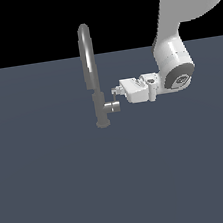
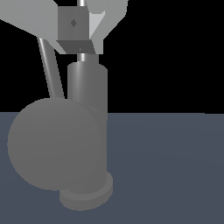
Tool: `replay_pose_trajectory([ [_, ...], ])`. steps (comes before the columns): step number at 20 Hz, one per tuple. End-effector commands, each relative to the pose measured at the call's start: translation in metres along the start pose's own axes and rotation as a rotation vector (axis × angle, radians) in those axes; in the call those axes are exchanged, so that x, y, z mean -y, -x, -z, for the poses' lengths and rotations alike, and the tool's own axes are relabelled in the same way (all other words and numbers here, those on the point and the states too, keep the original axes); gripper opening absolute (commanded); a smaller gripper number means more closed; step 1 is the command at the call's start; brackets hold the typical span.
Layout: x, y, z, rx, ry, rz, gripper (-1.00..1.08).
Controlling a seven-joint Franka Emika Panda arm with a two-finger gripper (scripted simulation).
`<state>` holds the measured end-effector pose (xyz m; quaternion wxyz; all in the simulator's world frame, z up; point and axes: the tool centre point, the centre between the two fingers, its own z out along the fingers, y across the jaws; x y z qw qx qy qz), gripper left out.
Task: Turn on the faucet by rotating a designated handle.
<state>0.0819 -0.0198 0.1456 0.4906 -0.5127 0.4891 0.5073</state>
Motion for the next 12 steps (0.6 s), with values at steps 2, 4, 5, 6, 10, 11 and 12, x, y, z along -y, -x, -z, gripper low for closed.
replay_pose_trajectory([
  [2,-0.011,0.0,0.0,0.003,0.005,-0.004,-1.0],
  [4,-0.016,0.0,0.0,0.004,0.006,-0.003,-1.0],
  [5,-0.019,0.0,0.0,0.004,0.006,-0.003,-1.0],
  [6,-0.021,0.0,0.0,0.004,0.006,-0.003,-1.0],
  [10,-0.021,0.003,0.0,0.001,0.003,0.006,-1.0],
  [11,-0.024,0.002,0.0,0.001,0.003,0.005,-1.0],
  [12,-0.027,0.0,0.0,0.001,0.004,0.004,-1.0],
])
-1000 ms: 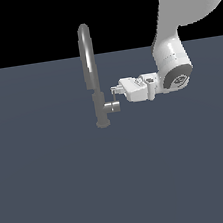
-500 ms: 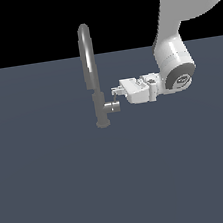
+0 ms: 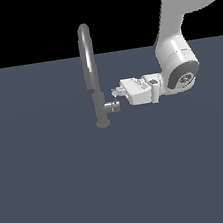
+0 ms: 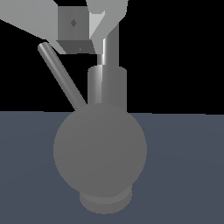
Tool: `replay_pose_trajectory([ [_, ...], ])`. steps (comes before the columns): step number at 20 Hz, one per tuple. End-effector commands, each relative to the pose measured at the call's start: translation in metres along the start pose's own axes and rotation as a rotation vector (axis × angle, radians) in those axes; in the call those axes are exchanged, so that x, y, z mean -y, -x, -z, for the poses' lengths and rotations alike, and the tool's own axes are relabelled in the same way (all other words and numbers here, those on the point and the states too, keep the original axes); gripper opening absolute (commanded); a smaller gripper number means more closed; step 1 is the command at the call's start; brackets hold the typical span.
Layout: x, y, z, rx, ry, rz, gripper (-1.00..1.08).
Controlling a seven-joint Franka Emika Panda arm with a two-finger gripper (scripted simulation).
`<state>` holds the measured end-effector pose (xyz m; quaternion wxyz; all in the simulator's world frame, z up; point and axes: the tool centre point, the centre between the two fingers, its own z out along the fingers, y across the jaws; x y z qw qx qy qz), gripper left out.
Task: Turn on the faucet by rotating a designated handle.
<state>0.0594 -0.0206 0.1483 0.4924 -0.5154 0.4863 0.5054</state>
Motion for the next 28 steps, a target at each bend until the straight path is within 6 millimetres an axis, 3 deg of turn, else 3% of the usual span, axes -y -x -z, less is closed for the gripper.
replay_pose_trajectory([
  [1,-0.008,-0.005,0.0,0.002,0.002,-0.006,-1.0],
  [8,-0.033,-0.02,0.0,0.004,0.005,-0.012,-1.0],
  [10,-0.025,-0.01,0.0,0.002,0.004,0.007,-1.0],
  [16,-0.049,-0.048,0.0,0.004,0.005,-0.011,-1.0],
  [17,-0.049,-0.048,0.0,0.004,0.005,-0.011,-1.0],
  [18,-0.037,-0.025,0.0,0.004,0.009,0.023,-1.0],
  [26,-0.048,-0.078,0.0,0.004,0.006,-0.01,-1.0],
  [27,-0.048,-0.078,0.0,0.004,0.006,-0.01,-1.0],
  [28,-0.038,-0.055,0.0,0.007,0.01,0.026,-1.0],
])
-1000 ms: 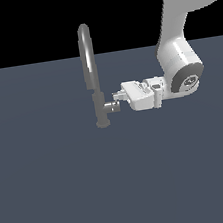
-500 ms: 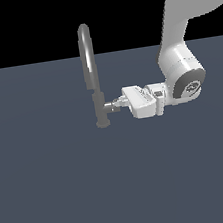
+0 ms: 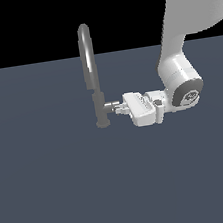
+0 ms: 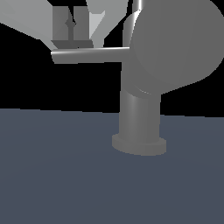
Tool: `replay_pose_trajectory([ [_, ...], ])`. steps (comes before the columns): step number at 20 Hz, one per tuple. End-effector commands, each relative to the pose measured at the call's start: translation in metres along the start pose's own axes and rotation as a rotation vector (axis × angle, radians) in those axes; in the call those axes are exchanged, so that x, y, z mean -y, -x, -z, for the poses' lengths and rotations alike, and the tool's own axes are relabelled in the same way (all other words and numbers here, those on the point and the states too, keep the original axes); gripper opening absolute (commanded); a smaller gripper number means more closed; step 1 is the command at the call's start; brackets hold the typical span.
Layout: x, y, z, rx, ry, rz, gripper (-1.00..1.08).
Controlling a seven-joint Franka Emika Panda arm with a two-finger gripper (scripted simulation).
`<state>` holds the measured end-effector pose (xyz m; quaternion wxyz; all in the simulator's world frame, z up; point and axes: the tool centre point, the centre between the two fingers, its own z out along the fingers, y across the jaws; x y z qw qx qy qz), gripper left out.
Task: Turn on the faucet by rotating a designated handle.
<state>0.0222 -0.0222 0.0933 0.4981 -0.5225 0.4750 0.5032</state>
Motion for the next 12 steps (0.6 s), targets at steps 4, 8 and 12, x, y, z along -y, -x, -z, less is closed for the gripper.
replay_pose_trajectory([
  [4,0.001,-0.018,0.0,-0.001,-0.002,-0.012,-1.0],
  [8,0.002,-0.035,0.0,-0.002,-0.003,-0.024,-1.0],
  [12,0.003,-0.051,0.001,-0.003,-0.005,-0.035,-1.0],
])
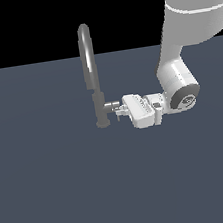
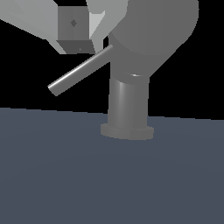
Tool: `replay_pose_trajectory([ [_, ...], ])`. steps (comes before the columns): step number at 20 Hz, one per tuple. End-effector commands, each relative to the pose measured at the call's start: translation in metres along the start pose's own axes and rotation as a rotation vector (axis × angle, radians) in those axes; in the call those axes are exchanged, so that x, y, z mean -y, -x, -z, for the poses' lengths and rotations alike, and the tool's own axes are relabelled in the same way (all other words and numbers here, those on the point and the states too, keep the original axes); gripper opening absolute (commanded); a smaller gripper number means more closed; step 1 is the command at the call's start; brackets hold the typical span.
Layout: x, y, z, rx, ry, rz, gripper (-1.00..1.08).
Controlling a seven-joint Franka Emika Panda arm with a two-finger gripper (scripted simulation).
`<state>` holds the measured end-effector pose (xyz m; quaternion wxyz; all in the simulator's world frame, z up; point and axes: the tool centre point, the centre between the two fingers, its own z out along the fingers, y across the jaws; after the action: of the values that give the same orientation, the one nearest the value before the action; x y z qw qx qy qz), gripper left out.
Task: Turn on the faucet by rotating a designated handle.
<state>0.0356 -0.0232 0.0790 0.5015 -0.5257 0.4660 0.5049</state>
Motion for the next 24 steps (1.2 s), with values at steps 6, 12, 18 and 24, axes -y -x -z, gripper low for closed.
replay_pose_trajectory([
  [6,0.009,-0.009,0.002,-0.015,-0.001,0.005,-1.0],
  [12,0.013,-0.03,0.001,-0.014,-0.007,-0.019,-1.0],
  [18,0.016,-0.05,0.0,-0.014,-0.013,-0.042,-1.0],
  [24,0.037,-0.001,0.005,-0.113,0.057,0.025,-1.0],
])
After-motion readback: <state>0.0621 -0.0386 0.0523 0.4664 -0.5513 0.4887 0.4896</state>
